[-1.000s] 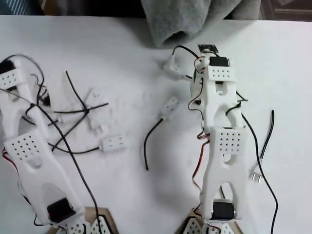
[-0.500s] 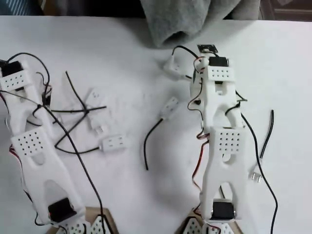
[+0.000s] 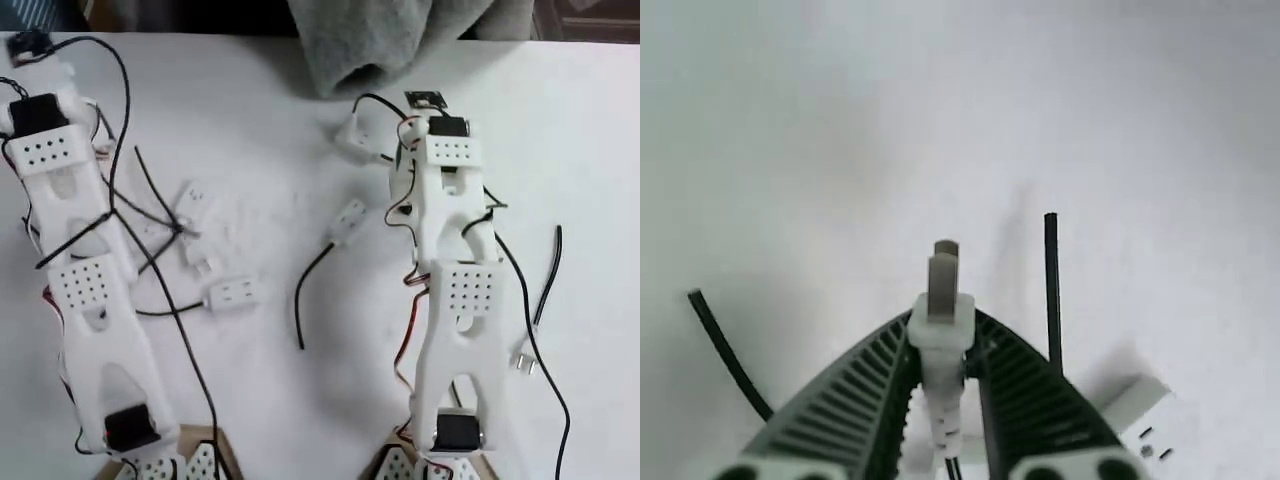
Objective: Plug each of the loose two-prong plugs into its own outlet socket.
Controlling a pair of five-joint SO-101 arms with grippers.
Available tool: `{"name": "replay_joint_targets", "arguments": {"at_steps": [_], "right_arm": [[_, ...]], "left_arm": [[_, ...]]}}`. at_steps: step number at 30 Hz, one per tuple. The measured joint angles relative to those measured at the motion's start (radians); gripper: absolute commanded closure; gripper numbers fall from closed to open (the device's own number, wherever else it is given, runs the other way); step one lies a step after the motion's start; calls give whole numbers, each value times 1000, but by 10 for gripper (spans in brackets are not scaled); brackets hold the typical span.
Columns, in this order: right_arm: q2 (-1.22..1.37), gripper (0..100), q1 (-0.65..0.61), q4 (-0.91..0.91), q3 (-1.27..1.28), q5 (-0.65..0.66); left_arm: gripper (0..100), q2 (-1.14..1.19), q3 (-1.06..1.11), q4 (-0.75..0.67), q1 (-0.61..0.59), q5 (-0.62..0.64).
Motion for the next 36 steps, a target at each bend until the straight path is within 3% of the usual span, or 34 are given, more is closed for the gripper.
{"name": "replay_joint_targets", "arguments": {"at_steps": [3, 10, 20, 28, 36], "right_arm": [[0, 570, 0, 0, 0, 0], [0, 570, 5, 0, 0, -48], [6, 568, 20, 0, 0, -112], [6, 567, 20, 0, 0, -112], [6, 567, 20, 0, 0, -112]], "left_arm": [[977, -31, 0, 2, 20, -97], [977, -290, 180, 2, 112, -121], [977, -810, 454, 2, 479, -121], [977, -1106, 893, -14, 818, -130], [977, -1366, 1364, -133, 875, -150]]}}
